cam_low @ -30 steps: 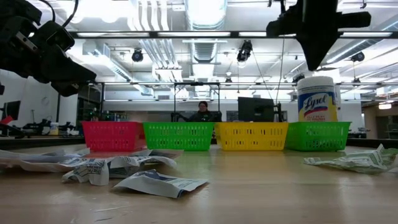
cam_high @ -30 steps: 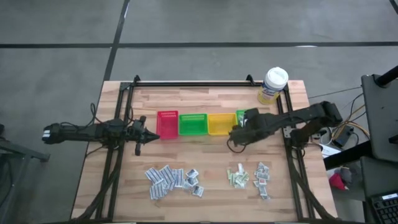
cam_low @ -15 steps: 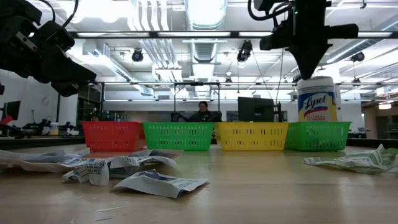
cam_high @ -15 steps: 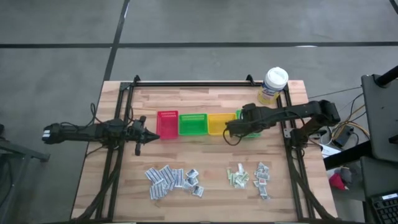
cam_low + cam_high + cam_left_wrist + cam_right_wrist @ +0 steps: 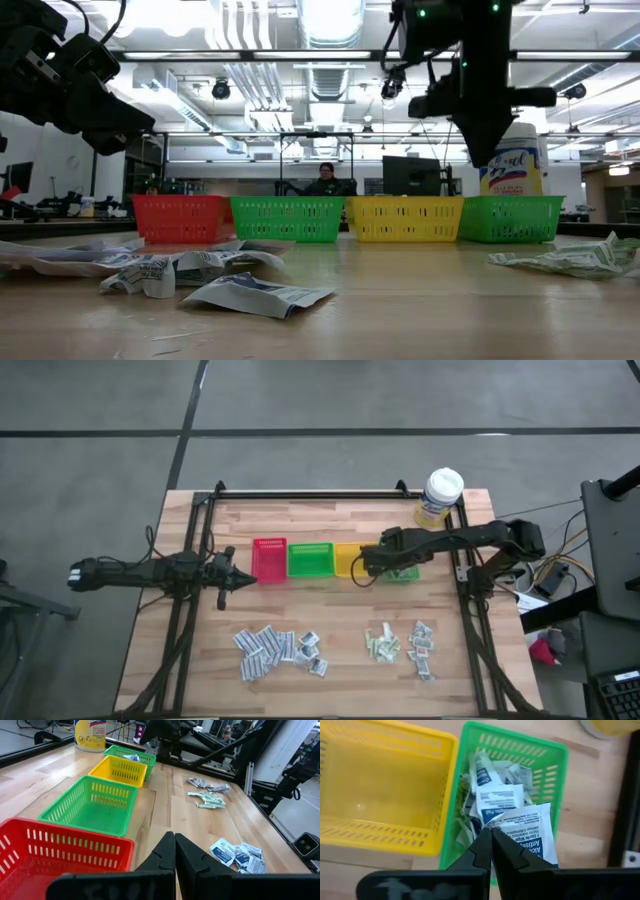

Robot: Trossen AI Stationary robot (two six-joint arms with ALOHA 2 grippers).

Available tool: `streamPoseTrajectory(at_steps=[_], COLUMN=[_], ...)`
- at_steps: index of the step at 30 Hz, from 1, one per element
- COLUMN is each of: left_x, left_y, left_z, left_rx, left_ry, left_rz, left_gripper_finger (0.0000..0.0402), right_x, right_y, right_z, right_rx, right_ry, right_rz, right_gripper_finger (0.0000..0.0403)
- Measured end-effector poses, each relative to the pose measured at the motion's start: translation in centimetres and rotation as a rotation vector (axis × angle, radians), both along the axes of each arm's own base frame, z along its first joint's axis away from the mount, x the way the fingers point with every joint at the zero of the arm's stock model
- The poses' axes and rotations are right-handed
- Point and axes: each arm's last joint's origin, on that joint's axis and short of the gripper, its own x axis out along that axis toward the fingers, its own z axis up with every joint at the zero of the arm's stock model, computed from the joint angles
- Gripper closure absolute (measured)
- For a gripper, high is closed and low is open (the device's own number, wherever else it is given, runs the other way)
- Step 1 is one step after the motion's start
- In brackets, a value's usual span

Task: Pick & Place First Aid Supplies
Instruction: Put the blue alcohol pad into the right green bin

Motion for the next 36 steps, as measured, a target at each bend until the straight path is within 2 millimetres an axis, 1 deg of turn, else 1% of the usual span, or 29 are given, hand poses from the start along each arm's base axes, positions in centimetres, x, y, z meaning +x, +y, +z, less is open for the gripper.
streamPoseTrajectory(at_steps=[6,10,14,20,36], left_x=[0.0,0.0,0.0,0.0,0.0], left_y=[0.0,0.0,0.0,0.0,0.0], left_z=[0.0,0.0,0.0,0.1,0.1], left_rx=[-0.001,-0.001,0.0,0.0,0.0], left_ry=[-0.001,-0.005,-0.005,-0.006,-0.007], left_rz=[0.0,0.0,0.0,0.0,0.0], left_gripper_finger=[0.0401,0.0401,0.0401,0.0401,0.0401], right_x=[-0.6,-0.7,-0.9,-1.2,-1.1], right_y=[-1.0,-1.9,-2.6,-3.3,-3.3], right_z=[-2.0,-3.2,-3.9,-4.0,-3.9], right_rx=[0.032,0.064,0.073,0.077,0.078], right_ry=[0.021,0.0,-0.006,0.014,0.024], right_rz=[0.016,0.034,0.053,0.083,0.128], right_gripper_finger=[0.0394,0.0394,0.0394,0.0394,0.0394])
